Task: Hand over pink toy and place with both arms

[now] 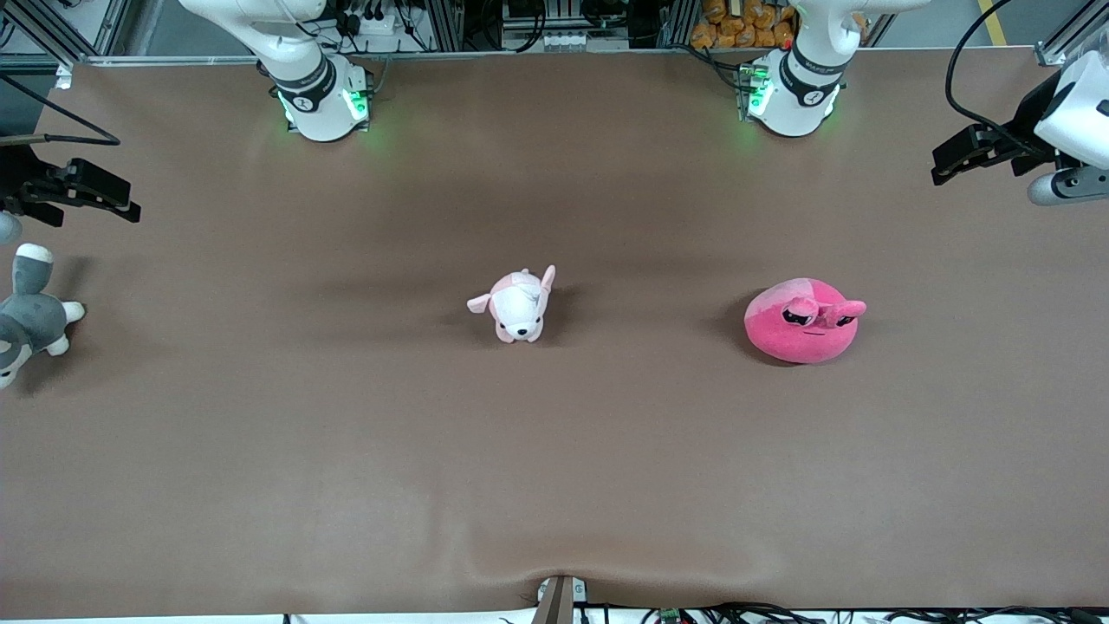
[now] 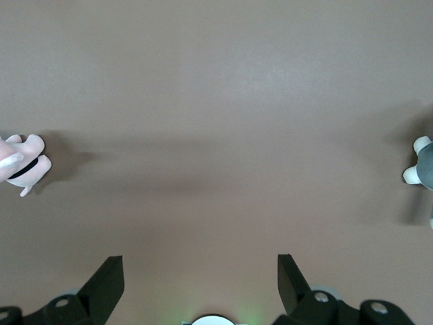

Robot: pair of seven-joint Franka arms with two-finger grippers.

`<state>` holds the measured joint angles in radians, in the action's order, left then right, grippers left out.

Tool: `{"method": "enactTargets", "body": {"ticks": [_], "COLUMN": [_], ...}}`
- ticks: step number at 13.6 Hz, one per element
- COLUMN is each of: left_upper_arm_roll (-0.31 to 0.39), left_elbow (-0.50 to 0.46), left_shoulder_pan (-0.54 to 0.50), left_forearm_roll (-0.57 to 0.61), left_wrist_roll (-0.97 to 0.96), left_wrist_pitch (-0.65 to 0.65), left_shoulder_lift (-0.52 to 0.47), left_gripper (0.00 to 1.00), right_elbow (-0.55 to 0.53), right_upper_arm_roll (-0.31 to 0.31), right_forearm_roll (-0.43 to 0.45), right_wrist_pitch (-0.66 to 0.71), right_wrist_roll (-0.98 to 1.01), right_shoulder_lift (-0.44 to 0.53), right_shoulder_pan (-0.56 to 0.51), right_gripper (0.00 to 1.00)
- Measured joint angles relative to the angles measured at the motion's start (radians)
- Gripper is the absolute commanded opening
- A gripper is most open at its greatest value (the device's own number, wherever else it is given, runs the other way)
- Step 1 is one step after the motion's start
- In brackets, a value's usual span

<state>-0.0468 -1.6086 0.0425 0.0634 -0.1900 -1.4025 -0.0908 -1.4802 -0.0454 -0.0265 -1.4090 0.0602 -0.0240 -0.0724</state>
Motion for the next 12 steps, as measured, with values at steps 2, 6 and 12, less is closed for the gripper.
{"method": "enactTargets", "body": {"ticks": [2,6,12], "left_upper_arm_roll": [0.001,0.004,0.007], "left_elbow": [0.0,0.0,-0.045], "left_shoulder_pan": [-0.011,-0.058,-0.16], "left_forearm_roll": [0.0,0.0,-0.069], "left_wrist_roll": [-0.001,-0.005,-0.078], "left_wrist_pitch": [0.0,-0.002,-0.021], "left_shoulder_lift": [0.0,0.0,0.001], "left_gripper": [1.0,1.0,1.0], "right_elbow": [0.0,0.001,-0.007], "right_upper_arm_roll": [0.0,0.001,0.005], "right_forearm_roll": [0.0,0.0,-0.162], "right_wrist_pitch": [-0.002,-0.003,-0.008], "right_wrist_roll": [0.0,0.0,-0.001], "right_shoulder_lift": [0.0,0.0,-0.093], "right_shoulder_pan": [0.0,-0.004,-0.125], "right_gripper": [1.0,1.0,1.0]}}
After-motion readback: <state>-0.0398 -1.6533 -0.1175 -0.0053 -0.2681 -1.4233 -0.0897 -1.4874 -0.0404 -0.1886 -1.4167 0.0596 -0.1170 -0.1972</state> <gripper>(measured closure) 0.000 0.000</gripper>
